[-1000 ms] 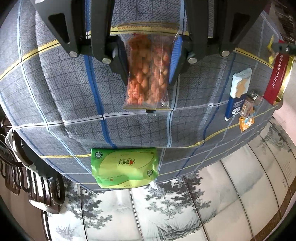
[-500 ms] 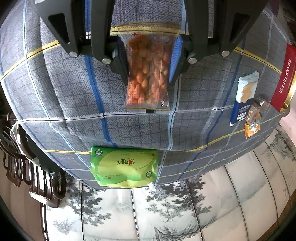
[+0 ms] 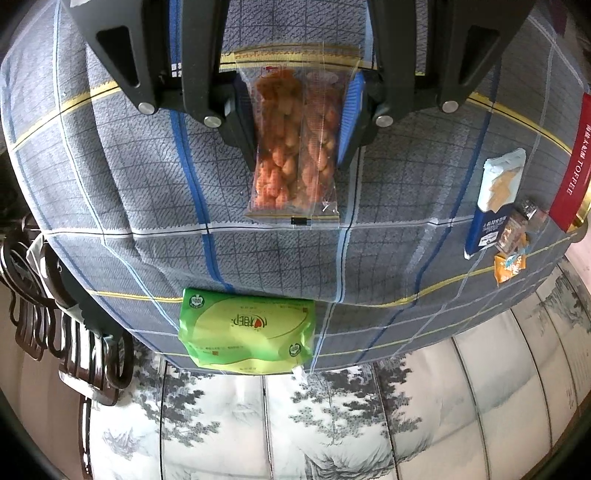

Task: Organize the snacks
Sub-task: 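Carry the yellow candy over the gold tin and release it inside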

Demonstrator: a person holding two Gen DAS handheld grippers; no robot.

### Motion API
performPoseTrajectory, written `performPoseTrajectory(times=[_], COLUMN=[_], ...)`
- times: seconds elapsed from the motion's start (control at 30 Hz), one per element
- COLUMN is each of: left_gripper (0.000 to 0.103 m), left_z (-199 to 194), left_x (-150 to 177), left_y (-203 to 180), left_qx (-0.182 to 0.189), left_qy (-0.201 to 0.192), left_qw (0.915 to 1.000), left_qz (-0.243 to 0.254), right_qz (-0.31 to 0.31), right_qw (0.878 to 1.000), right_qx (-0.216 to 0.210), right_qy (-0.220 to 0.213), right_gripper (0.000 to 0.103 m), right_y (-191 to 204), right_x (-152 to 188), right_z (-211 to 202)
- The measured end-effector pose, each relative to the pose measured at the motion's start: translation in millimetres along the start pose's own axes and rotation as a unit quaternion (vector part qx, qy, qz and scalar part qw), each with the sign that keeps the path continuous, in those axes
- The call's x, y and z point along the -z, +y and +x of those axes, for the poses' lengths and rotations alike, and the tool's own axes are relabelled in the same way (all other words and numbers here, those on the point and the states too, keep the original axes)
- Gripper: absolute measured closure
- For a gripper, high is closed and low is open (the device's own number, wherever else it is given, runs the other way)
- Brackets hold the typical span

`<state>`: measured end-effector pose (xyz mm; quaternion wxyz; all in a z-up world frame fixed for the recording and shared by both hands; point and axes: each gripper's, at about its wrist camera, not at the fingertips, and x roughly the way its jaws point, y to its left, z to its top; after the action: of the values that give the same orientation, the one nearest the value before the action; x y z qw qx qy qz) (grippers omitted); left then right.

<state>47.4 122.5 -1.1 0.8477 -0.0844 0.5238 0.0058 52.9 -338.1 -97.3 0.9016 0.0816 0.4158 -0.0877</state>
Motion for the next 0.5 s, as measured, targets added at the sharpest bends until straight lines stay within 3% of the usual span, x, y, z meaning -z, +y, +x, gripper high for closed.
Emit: performPoseTrajectory(times=[0.2, 0.5], left_gripper=[0.084, 0.084], left_z=[20, 35], left_x=[-2, 0], left_y=[21, 42], left_qx=[-0.037, -0.059], left_qy=[-0.001, 0.0], left_qw=[0.9993, 0.9981], left_qz=[0.008, 0.016], right_qz=[-0.009, -0.022], right_qw=[1.0, 0.999], right_qx=[0.012, 0.029], right_qy=[0.002, 0.004], right_gripper=[0.062, 0.062], right_y=[4, 9], right_x=[0, 0], right_z=[1, 2])
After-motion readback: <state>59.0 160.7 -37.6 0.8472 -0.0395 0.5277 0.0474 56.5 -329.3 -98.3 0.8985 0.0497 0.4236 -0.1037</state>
